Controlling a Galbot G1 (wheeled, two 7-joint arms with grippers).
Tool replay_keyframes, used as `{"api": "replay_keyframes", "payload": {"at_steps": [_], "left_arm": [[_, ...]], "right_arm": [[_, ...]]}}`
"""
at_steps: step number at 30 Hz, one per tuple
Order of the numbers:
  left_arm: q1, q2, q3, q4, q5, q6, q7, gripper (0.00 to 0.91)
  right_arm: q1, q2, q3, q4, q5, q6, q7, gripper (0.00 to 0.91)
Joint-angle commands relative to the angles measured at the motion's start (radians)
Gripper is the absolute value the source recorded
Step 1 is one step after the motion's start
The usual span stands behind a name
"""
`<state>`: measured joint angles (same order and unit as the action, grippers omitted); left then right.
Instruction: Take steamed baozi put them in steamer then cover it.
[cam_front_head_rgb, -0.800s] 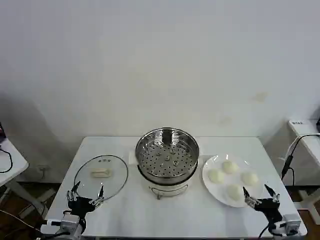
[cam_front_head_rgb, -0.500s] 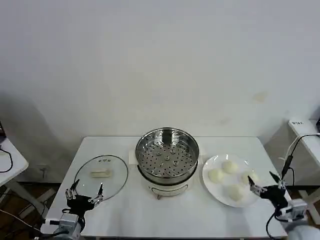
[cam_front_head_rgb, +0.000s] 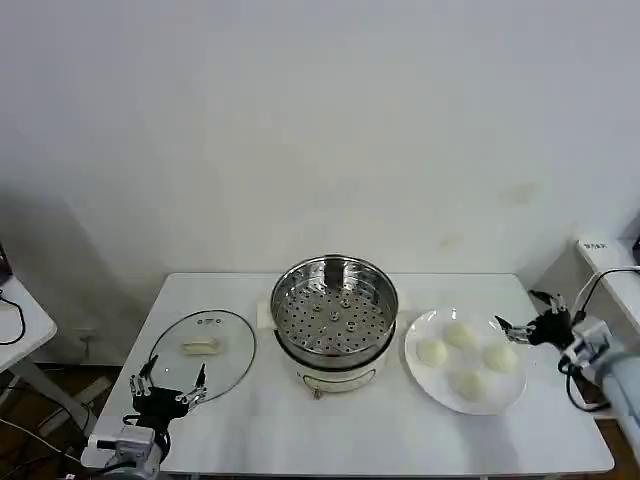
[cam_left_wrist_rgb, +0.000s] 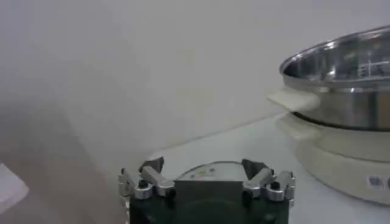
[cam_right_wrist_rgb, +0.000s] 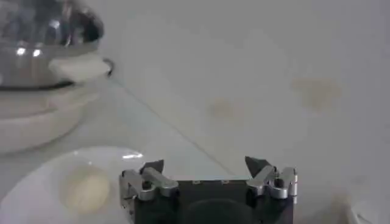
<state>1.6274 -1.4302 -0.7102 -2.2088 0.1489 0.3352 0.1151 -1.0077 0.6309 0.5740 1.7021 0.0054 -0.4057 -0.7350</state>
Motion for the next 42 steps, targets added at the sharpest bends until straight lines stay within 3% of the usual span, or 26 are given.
{"api": "replay_keyframes", "payload": {"at_steps": [1,2,5,7,8,9,10,11,15,25,31,42], "left_arm": [[-0.001,-0.006,-0.007,-0.004,-0.001,0.001,0.001,0.907],[-0.001,-0.005,-0.008,-0.005,-0.001,0.001,0.001,0.907],[-0.003,-0.007,-0.009,0.004,0.003,0.001,-0.001,0.907],[-0.001,-0.010,-0.007,0.004,0.006,0.001,0.000,0.907],[-0.001,-0.012,-0.007,0.003,0.008,0.001,0.001,0.907],[-0.002,-0.014,-0.008,0.003,0.009,0.001,0.003,0.907],[-0.004,-0.015,-0.009,0.003,0.010,0.001,0.004,0.907],[-0.006,-0.021,-0.016,0.003,0.009,0.002,0.004,0.907],[-0.008,-0.022,-0.042,0.001,0.005,0.004,0.009,0.907],[0.007,-0.028,-0.055,-0.014,-0.002,0.011,0.011,0.907],[0.007,-0.029,-0.052,-0.003,0.000,0.012,0.008,0.907],[0.018,-0.032,-0.048,-0.004,0.001,0.013,0.000,0.907]], "right_arm": [[0.286,-0.152,-0.212,-0.127,-0.139,-0.026,-0.261,0.907],[0.342,-0.161,-0.276,-0.150,-0.173,-0.010,-0.315,0.907],[0.507,-0.161,-0.473,-0.213,-0.215,0.028,-0.401,0.907],[0.582,-0.153,-0.536,-0.258,-0.221,0.055,-0.425,0.907],[0.702,-0.133,-0.659,-0.316,-0.218,0.100,-0.427,0.907],[0.752,-0.116,-0.705,-0.364,-0.221,0.153,-0.430,0.907],[0.783,-0.102,-0.747,-0.386,-0.227,0.177,-0.437,0.907],[0.818,-0.072,-0.768,-0.433,-0.273,0.214,-0.481,0.907],[0.881,-0.002,-0.823,-0.518,-0.313,0.289,-0.579,0.907],[0.896,0.144,-0.901,-0.639,-0.456,0.310,-0.603,0.907],[0.894,0.186,-0.920,-0.685,-0.483,0.330,-0.605,0.907],[0.853,0.256,-0.861,-0.759,-0.520,0.344,-0.580,0.907]]}}
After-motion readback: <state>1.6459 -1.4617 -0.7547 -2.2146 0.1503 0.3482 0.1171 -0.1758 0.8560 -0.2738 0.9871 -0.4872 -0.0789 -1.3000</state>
